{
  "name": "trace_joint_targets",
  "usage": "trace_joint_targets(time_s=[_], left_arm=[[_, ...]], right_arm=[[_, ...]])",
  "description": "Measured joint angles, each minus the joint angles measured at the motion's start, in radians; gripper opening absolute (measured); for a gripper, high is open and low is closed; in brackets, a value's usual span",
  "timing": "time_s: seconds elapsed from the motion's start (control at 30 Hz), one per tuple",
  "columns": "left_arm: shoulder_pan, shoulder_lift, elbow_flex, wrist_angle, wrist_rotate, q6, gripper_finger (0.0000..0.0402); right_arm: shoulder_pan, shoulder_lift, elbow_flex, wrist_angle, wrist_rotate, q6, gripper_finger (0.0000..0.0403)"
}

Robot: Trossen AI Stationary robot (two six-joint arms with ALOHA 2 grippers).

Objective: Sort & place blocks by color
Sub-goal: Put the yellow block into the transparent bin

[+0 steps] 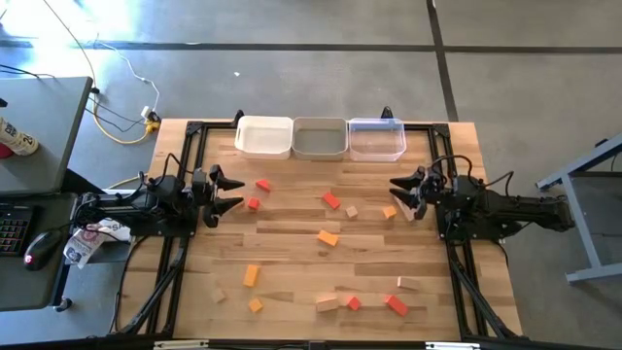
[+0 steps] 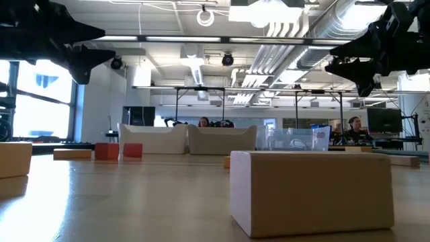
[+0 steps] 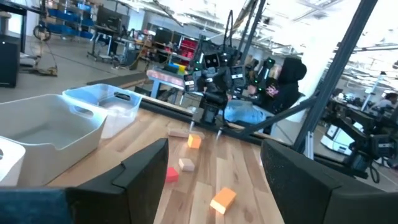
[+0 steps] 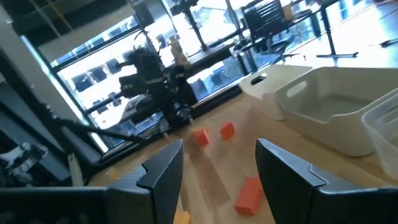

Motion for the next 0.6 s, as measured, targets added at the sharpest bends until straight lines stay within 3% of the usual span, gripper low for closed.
trace_joint_targets(time_s=[0.43, 0.6], left_arm=[[0.0, 0.0, 0.0, -0.001, 0.007, 0.0, 0.0246], [0.0, 0.0, 0.0, -0.001, 0.01, 0.0, 0.0246]], right_arm=[[0.0, 0.0, 0.002, 0.111, 0.09, -0.008, 0.0227], [0.0, 0.002, 0.081, 0.05, 0.056, 0.002, 0.0231]])
